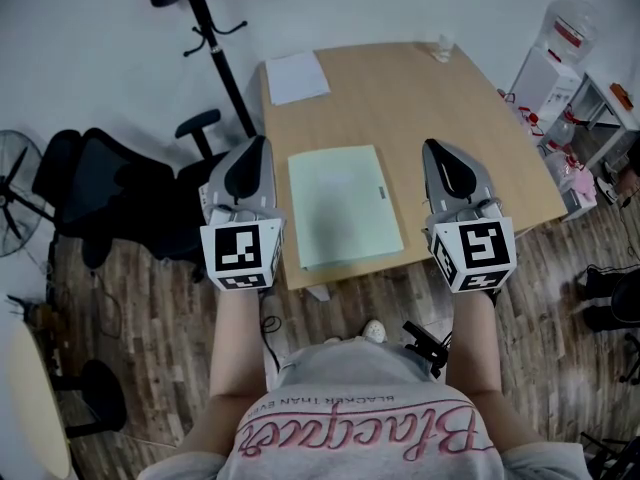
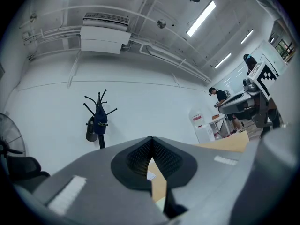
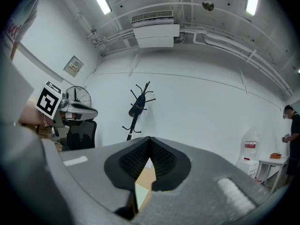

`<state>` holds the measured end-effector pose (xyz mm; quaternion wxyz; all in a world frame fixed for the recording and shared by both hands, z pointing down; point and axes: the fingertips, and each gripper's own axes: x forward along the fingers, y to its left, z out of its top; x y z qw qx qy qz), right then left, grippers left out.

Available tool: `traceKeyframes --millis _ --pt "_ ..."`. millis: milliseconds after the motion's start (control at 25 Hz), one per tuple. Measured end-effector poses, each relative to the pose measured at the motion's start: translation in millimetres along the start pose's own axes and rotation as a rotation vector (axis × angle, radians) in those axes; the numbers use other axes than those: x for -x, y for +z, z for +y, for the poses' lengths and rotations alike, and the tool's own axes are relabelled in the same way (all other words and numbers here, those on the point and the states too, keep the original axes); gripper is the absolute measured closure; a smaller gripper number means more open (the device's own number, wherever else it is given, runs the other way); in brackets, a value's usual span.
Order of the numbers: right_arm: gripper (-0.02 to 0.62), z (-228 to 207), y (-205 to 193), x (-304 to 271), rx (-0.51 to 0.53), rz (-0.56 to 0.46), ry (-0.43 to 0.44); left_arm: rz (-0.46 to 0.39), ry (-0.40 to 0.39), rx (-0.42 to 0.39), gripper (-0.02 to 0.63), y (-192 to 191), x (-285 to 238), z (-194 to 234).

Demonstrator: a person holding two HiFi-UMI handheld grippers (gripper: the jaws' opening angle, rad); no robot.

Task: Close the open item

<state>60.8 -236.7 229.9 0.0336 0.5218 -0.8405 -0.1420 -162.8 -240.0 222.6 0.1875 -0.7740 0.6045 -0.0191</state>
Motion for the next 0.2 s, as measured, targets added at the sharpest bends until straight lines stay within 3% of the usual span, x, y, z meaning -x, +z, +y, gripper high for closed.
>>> traceKeyframes --millis 200 --pt "0.594 3.8 1.5 -1.5 0.001 -0.003 0.002 -0.001 0.004 -0.002 0.591 -0.4 2.0 4.4"
